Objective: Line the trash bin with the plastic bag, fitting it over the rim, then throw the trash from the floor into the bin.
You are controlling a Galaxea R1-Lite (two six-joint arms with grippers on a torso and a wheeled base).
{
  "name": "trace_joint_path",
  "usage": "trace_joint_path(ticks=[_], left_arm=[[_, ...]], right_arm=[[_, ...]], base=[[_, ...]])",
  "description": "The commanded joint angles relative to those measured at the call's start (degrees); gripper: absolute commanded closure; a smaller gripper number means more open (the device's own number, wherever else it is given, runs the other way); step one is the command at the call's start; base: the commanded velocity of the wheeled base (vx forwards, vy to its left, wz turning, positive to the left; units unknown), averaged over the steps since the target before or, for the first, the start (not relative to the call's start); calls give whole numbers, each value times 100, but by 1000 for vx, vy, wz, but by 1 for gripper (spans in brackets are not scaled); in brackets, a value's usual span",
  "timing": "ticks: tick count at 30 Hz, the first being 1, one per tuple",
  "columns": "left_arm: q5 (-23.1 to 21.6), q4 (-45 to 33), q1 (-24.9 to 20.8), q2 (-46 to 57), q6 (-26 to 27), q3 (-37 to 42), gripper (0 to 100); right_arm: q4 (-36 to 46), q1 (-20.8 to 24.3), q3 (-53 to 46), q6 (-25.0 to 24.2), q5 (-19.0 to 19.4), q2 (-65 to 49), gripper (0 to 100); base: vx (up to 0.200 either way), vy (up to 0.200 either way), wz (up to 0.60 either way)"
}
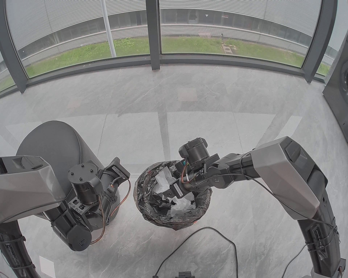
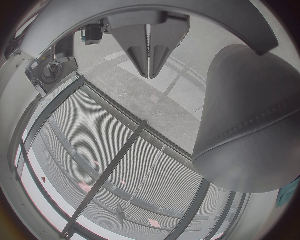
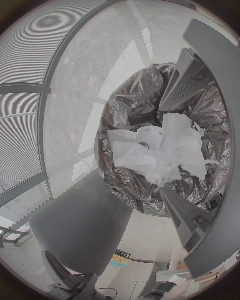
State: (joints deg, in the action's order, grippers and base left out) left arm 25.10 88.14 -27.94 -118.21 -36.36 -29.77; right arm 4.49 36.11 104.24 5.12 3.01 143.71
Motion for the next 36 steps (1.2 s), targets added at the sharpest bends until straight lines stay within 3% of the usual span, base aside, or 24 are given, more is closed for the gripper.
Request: trace_joint_path(ticks=[1,12,15,19,36], left_arm=[[4,2,-1,9,-11,-3,100],[-5,10,-1,-35,-11,-3,100],[-5,2,-10,-26,-2,-3,100],[-5,2,8,18,-11,15,100],[-5,2,-10,-9,-2,-3,100]], right_arm=[[44,54,-18,7,7,-142,0],[17,133,799,-46,-46,429,0],[105,124,1035,-29,-354,878,0],[316,116,1035,-37,-415,1132,0],[386,89,1035,-29,-407,684,0]], base=[[0,0,0],[0,0,0],[0,0,0],[0,0,0],[0,0,0]])
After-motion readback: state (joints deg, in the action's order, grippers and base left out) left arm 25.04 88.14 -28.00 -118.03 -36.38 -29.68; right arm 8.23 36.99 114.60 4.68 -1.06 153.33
